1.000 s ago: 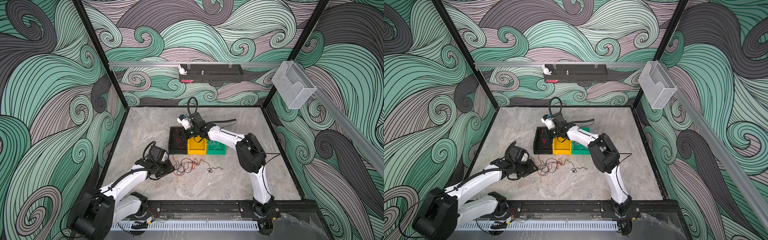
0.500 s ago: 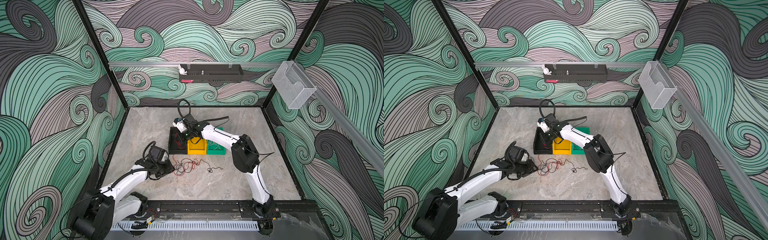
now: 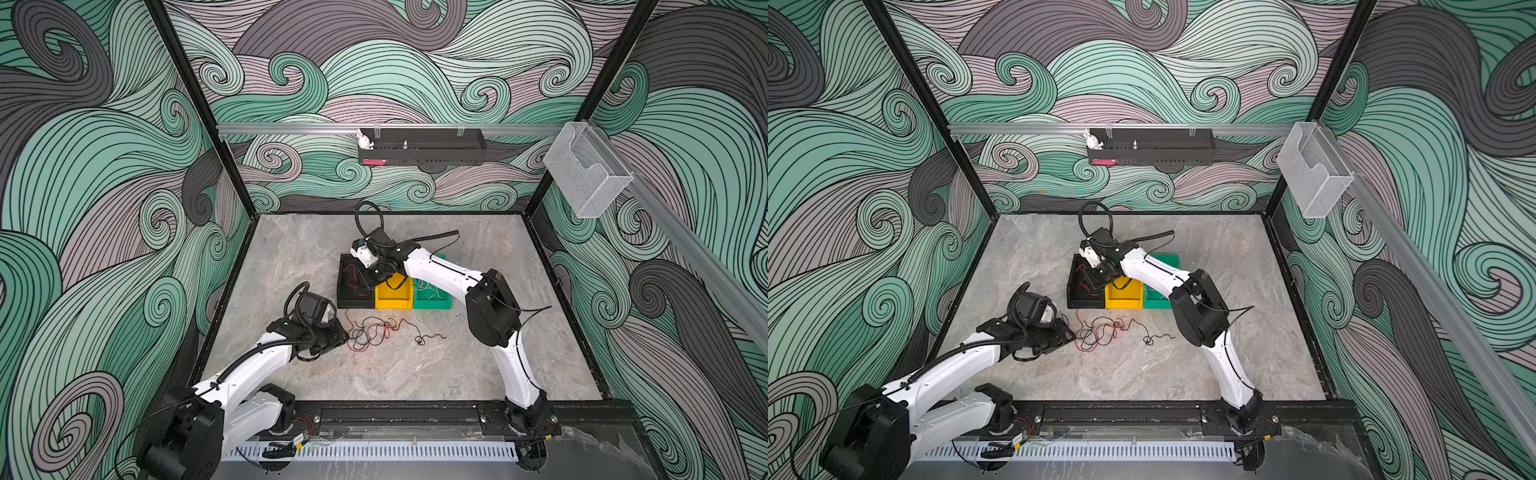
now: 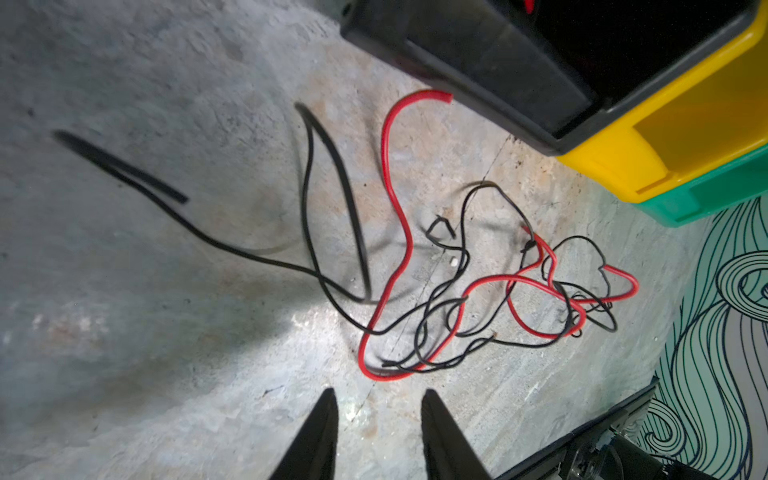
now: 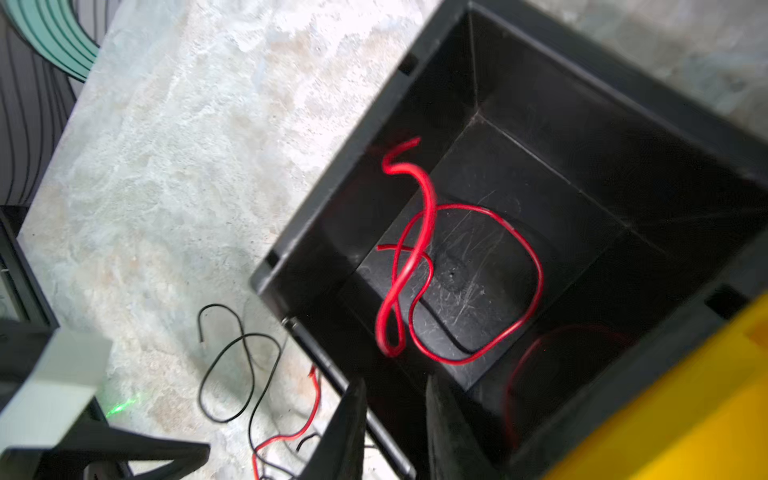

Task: Untangle the cables
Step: 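Release the red wire and move the right gripper down to the tangle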

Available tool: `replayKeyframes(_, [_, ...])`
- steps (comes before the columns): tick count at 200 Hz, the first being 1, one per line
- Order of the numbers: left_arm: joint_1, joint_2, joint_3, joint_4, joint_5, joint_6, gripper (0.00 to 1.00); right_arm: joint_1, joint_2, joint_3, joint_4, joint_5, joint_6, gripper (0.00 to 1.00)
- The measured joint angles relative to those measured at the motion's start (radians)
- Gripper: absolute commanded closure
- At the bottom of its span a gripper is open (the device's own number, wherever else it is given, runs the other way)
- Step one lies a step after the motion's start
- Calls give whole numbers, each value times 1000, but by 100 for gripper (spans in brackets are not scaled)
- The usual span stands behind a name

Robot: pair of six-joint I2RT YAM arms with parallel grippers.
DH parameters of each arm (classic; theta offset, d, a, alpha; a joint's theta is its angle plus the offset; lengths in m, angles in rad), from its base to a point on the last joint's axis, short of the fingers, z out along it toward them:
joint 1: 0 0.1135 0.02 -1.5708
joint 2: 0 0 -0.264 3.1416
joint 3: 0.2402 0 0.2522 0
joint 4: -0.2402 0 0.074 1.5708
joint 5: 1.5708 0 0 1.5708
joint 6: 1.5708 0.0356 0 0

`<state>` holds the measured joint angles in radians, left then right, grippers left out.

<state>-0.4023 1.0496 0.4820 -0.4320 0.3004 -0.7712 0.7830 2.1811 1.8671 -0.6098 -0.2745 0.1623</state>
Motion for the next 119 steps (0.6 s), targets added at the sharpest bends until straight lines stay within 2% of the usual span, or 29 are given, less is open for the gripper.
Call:
replayKeyframes(39, [1, -16, 0, -14, 0, -1, 62, 0, -155, -65, 2, 6, -10, 64])
replayKeyframes(63, [1, -23, 0, -20, 4, -5, 57, 0, -263, -159, 8, 6, -13, 63])
replayKeyframes(92, [1, -26, 0, -10, 35, -15, 49, 0, -384, -352, 32, 6, -2, 61])
replayKeyframes(119, [0, -26, -14, 46, 84, -31, 47, 0, -478, -546, 52, 10, 29, 60])
